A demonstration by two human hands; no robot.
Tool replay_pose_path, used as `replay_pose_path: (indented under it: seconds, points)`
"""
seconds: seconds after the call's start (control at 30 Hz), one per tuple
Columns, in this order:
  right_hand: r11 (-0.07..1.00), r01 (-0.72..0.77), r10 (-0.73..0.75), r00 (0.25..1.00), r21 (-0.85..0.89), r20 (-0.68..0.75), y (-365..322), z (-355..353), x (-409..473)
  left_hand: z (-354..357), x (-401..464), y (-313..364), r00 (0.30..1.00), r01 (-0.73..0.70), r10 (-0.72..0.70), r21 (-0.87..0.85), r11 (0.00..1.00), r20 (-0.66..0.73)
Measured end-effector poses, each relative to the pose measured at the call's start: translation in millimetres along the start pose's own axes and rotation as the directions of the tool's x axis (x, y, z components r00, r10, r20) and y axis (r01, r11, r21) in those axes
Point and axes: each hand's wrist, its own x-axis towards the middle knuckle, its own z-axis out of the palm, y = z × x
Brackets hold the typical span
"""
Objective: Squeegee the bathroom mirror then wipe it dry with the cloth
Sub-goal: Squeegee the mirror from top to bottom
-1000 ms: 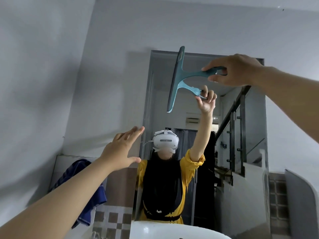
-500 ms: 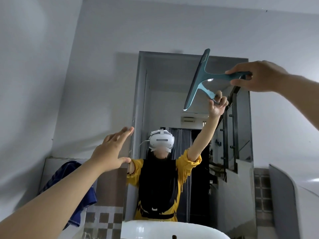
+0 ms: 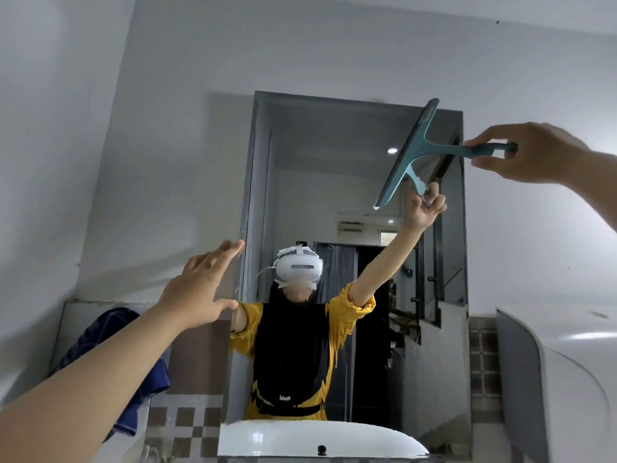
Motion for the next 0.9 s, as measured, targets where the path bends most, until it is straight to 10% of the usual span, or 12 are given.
replay_pose_path:
  seconds: [0.9]
  points:
    - [0.823,-0.434,0.438,0.896,0.366,0.078,-52,42,-64,13,5,-8,1.000,0.011,-0.010,-0.069,0.998,0.017]
